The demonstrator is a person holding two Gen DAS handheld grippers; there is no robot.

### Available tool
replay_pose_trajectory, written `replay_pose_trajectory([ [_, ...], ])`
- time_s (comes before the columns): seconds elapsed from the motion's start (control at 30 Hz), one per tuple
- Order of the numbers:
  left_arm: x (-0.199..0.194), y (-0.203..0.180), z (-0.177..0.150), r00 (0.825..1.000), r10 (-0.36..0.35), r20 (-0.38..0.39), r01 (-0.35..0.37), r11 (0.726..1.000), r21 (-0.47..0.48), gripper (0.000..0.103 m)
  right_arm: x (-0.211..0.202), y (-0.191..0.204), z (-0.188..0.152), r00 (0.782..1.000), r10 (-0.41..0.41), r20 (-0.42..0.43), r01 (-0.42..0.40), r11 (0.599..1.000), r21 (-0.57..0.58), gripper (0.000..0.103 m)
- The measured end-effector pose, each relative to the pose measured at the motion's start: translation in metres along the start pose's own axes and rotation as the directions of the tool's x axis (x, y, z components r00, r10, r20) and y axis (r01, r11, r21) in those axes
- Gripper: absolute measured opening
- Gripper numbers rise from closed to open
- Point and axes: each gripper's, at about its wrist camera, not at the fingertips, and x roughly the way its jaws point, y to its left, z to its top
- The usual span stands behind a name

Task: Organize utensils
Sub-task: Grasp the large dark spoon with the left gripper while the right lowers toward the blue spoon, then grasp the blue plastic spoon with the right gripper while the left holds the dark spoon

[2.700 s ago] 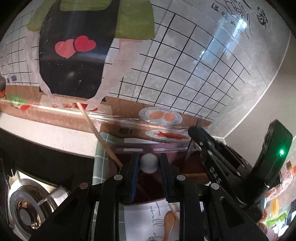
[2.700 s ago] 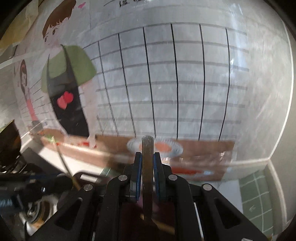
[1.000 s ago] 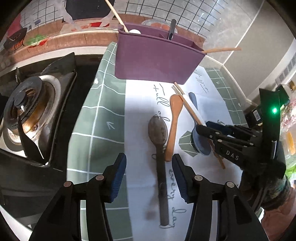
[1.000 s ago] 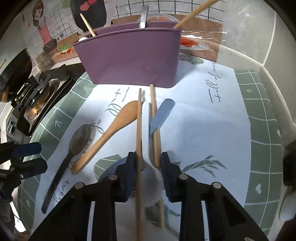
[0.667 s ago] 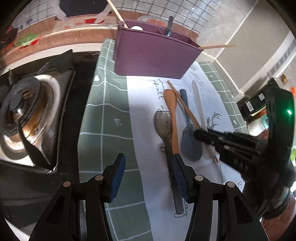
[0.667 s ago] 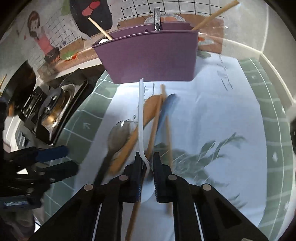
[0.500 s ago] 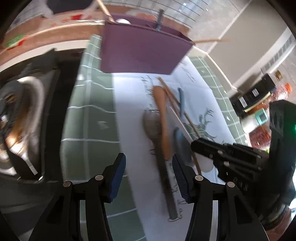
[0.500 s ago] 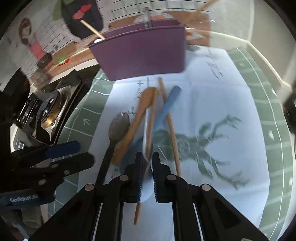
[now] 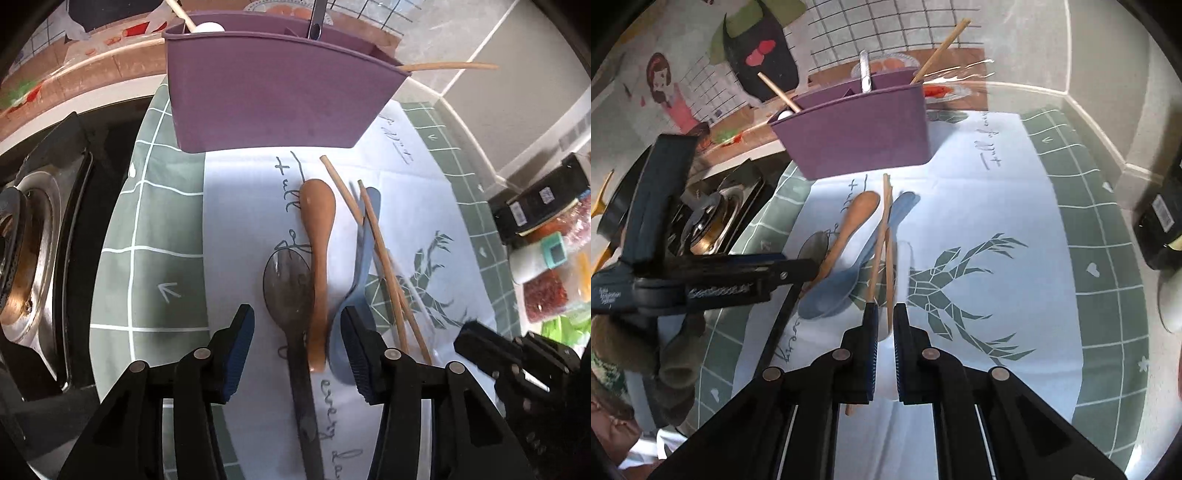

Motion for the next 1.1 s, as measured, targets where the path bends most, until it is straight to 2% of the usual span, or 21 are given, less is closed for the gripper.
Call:
replay_pose_trajectory([
  [0.17,0.013,-0.009,0.003,0.996,0.093,0.001,-0.093,0.995,-0.031,0.032,0.006,-0.004,0.000,0.999,0.034,-0.004,-0.034,0.999,-0.016,0.008],
  [0.47,-0.003,-0.013,-0.010,0.989,0.133,0.069,-0.132,0.991,-0.018,0.031,0.012,-0.001,0.004,0.999,0.033,-0.019,-0.034,0.998,-0.047,0.010],
  [0.7,-0.042,0.014,-0.039,0.980,0.134,0.144,-0.129,0.991,-0.041,0.031,0.017,0.021,0.011,0.999,0.035,-0.020,-0.037,0.997,-0.068,0.011],
  [0.83,-0.065,0.037,-0.061,0.980,0.086,0.179,-0.073,0.994,-0.079,0.031,0.026,0.028,0.022,1.000,0.018,-0.022,-0.019,0.998,-0.052,0.011],
  [0.97,-0.077,0.048,-0.072,0.977,0.070,0.199,-0.050,0.993,-0.103,0.031,0.048,0.028,0.040,0.996,0.010,-0.084,-0.008,1.000,0.018,0.013],
  [1.03,-0.083,0.050,-0.075,0.974,0.066,0.218,-0.045,0.994,-0.099,0.032,0.063,0.030,0.046,0.992,-0.024,-0.121,0.032,0.997,0.068,0.018],
  [1.1,-0.087,0.049,-0.076,0.972,0.067,0.227,-0.046,0.994,-0.097,0.032,0.072,0.033,0.050,0.989,-0.068,-0.134,0.082,0.992,0.098,0.018],
])
